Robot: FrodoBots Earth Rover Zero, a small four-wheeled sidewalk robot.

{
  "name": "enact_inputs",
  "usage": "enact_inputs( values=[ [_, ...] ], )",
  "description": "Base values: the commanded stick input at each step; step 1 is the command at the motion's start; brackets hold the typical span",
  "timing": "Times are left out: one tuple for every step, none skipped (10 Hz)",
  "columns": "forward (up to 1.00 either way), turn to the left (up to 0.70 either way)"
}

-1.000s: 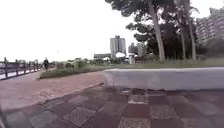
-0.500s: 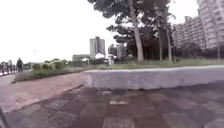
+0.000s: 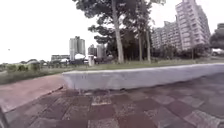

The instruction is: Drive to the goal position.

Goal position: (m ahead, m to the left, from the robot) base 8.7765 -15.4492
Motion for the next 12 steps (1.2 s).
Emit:
enact_inputs(
  values=[
    [0.0, -1.0],
    [0.0, -1.0],
    [0.0, -1.0],
    [0.0, -1.0],
    [0.0, -1.0],
    [0.0, -1.0],
    [0.74, -0.56],
    [1.0, -0.4],
    [1.0, -0.4],
    [1.0, -0.4],
    [1.0, -0.4],
    [1.0, -0.4]
  ],
)
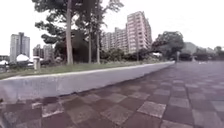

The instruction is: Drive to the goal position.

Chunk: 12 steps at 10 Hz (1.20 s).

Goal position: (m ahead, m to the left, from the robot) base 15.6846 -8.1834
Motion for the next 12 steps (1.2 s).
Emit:
enact_inputs(
  values=[
    [1.0, -0.4],
    [1.0, -0.4],
    [1.0, -0.4],
    [1.0, -0.4],
    [1.0, -0.4],
    [1.0, -0.4],
    [1.0, -0.4],
    [1.0, -0.4],
    [1.0, -0.38],
    [1.0, 0.0],
    [1.0, 0.0],
    [1.0, 0.0]
  ],
)
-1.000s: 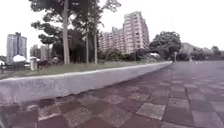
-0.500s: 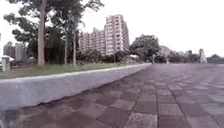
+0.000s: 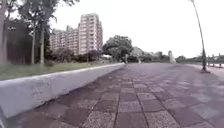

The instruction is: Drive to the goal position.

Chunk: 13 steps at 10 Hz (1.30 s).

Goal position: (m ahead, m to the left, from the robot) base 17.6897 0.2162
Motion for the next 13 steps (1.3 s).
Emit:
enact_inputs(
  values=[
    [1.0, 0.0],
    [1.0, 0.0],
    [1.0, 0.0],
    [1.0, 0.0],
    [1.0, 0.0],
    [1.0, 0.0],
    [1.0, 0.0],
    [1.0, 0.0],
    [1.0, 0.0],
    [1.0, 0.0],
    [1.0, 0.0],
    [1.0, 0.0],
    [1.0, 0.0]
  ],
)
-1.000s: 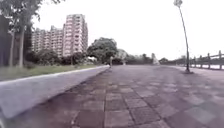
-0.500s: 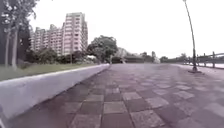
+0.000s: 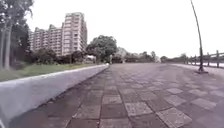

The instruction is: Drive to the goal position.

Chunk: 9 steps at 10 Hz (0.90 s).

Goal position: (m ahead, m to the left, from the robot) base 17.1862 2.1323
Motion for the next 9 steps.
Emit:
enact_inputs(
  values=[
    [1.0, 0.0],
    [1.0, 0.0],
    [1.0, 0.0],
    [1.0, 0.0],
    [1.0, 0.0],
    [1.0, 0.0],
    [1.0, 0.0],
    [1.0, 0.0],
    [1.0, 0.0]
  ],
)
